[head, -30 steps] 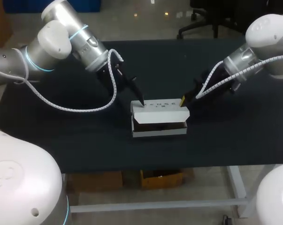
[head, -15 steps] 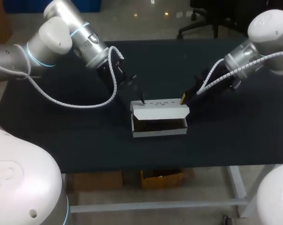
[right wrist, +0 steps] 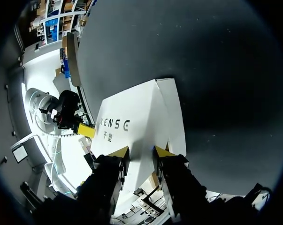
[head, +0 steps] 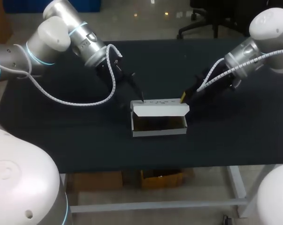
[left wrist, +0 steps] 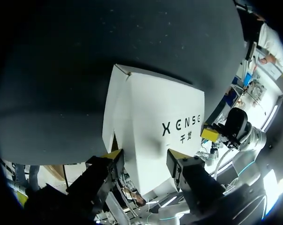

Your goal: Assemble the packaging by folding the flat box into shape, placing the metal phone stand inside, and closing the box properly

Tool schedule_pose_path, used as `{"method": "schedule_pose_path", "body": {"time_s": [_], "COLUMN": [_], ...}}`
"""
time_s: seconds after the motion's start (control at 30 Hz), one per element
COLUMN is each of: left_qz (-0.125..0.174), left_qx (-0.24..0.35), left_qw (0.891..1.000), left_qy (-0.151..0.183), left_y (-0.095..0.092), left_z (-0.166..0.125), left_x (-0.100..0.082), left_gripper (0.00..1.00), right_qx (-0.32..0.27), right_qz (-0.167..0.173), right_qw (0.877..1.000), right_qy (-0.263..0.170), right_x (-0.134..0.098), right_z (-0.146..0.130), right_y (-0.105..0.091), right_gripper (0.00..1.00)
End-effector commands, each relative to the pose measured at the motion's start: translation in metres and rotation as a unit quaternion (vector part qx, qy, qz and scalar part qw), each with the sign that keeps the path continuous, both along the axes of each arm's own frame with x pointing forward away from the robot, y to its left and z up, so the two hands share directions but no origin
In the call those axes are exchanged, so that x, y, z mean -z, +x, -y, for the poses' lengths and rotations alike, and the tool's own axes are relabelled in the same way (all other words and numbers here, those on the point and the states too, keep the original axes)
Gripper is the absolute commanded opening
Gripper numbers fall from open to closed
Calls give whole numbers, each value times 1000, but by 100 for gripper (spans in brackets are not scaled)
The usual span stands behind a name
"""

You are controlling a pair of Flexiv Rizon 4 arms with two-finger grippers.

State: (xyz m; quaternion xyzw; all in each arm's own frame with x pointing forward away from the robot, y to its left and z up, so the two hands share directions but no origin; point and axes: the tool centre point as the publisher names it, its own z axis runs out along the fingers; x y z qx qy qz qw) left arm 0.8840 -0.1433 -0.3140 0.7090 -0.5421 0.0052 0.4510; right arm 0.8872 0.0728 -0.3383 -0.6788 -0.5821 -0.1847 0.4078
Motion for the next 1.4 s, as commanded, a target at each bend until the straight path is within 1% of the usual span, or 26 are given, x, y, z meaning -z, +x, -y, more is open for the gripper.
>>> {"method": "schedule_pose_path", "body": {"time_s": [0.03, 0.17, 0.27, 0.33, 0.37, 0.83, 1.07, 1.13, 1.33, 1.4], "left_qz": [-15, -28, -34, -36, -37, -44, -53, -54, -58, -59], "left_qx": [6, 2, 3, 3, 2, 3, -2, -3, -5, -6], "left_qw": [1000, 1000, 999, 999, 999, 999, 998, 998, 998, 998], "left_qy": [-5, -12, -18, -19, -20, -23, -26, -26, -27, -27], "left_y": [8, 11, 13, 14, 15, 20, 23, 25, 28, 29], "left_z": [2, 0, -2, -2, -3, -2, -2, -3, -3, -4], "left_x": [2, 1, 2, 2, 2, -2, -4, -5, -5, -5], "left_gripper": [60, 62, 57, 57, 53, 56, 52, 50, 50, 47], "right_qx": [-5, -5, -6, -7, -7, -4, -6, -6, -5, -5], "right_qz": [-7, -12, -15, -17, -17, -24, -28, -29, -33, -34], "right_qw": [1000, 1000, 1000, 1000, 1000, 1000, 999, 999, 999, 999], "right_qy": [3, 5, 5, 6, 6, 13, 16, 17, 17, 16], "right_x": [2, 1, 0, -1, -2, -9, -11, -11, -11, -11], "right_z": [-3, -4, -5, -6, -6, -6, -7, -8, -14, -15], "right_y": [7, 11, 13, 14, 14, 19, 24, 25, 28, 29], "right_gripper": [31, 31, 31, 31, 31, 32, 31, 31, 32, 32]}}
